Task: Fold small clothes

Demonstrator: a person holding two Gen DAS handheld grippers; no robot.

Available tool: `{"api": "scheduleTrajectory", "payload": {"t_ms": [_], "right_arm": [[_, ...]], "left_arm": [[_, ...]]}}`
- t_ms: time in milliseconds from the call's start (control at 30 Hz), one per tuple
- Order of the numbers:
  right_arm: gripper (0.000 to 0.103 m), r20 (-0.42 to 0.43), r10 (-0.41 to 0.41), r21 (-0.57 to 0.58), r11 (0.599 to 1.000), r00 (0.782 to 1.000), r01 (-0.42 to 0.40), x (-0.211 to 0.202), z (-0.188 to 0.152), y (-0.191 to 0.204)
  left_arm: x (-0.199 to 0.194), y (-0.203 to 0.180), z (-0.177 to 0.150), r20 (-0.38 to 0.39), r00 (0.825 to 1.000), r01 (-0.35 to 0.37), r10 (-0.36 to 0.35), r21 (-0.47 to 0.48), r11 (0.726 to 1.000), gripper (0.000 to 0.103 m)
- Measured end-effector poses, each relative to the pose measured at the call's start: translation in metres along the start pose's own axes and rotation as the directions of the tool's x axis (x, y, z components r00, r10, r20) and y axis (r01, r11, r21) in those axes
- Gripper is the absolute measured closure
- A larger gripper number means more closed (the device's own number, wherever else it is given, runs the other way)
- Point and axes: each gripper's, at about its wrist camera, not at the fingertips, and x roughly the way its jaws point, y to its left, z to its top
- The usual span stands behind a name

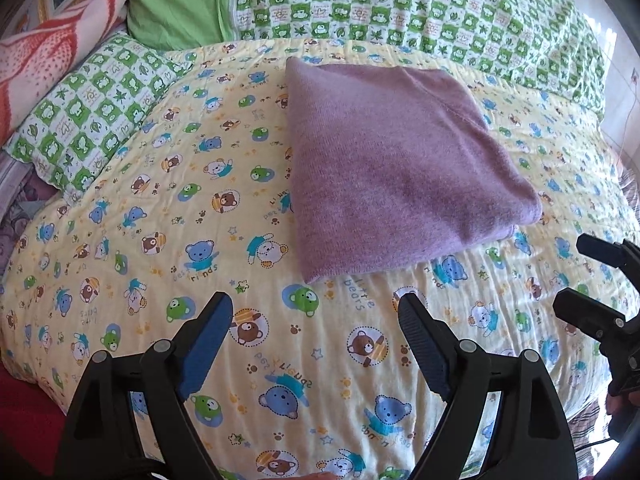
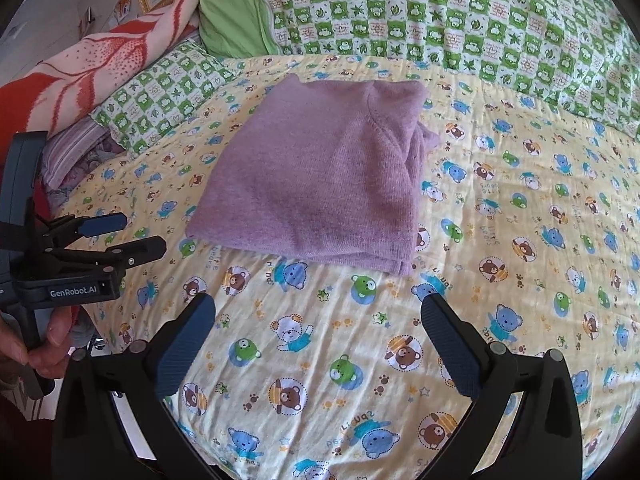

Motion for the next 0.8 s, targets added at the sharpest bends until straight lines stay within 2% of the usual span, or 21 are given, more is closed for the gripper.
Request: {"api": "scheduleTrajectory", "payload": {"t_ms": [800], "right_arm": [[0.001,-0.058,0.010,-0.033,0.999,0.998,-0.012,0.035,0.007,-0.002]], "left_arm": [[0.031,0.000,0.004,-0.073,0.997,-0.038,0.038,0.009,0.999,0.018]]}}
